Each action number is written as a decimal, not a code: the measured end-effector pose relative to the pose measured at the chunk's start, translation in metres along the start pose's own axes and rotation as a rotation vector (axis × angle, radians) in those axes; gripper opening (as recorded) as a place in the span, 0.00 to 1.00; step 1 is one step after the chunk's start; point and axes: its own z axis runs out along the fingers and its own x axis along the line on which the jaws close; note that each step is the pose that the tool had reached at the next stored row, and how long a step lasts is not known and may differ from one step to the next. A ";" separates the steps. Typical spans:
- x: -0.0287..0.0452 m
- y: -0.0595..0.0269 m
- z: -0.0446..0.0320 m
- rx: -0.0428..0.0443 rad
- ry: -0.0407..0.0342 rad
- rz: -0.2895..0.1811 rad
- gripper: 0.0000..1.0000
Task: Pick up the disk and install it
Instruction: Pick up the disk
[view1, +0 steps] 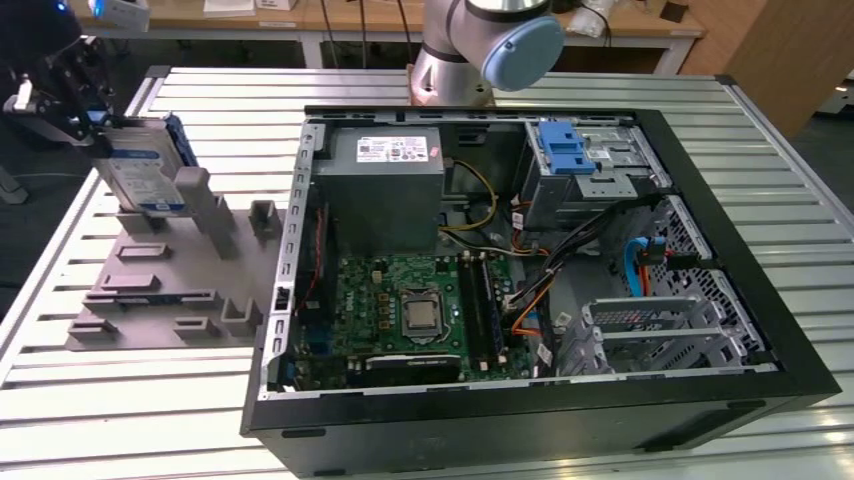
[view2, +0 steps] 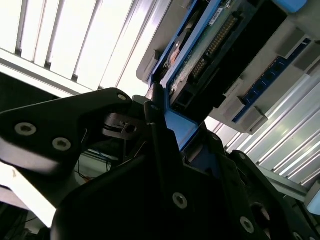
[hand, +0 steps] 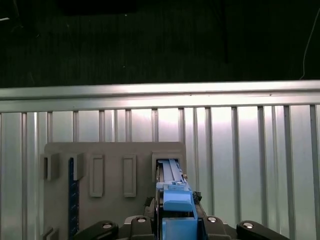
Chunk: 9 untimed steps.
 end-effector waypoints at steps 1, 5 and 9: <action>0.0000 0.0001 -0.0029 -0.0002 0.0000 0.000 0.36; 0.0000 0.0003 -0.0135 -0.0001 0.0000 0.000 0.36; 0.0000 0.0004 -0.0194 0.0002 -0.0001 0.000 0.36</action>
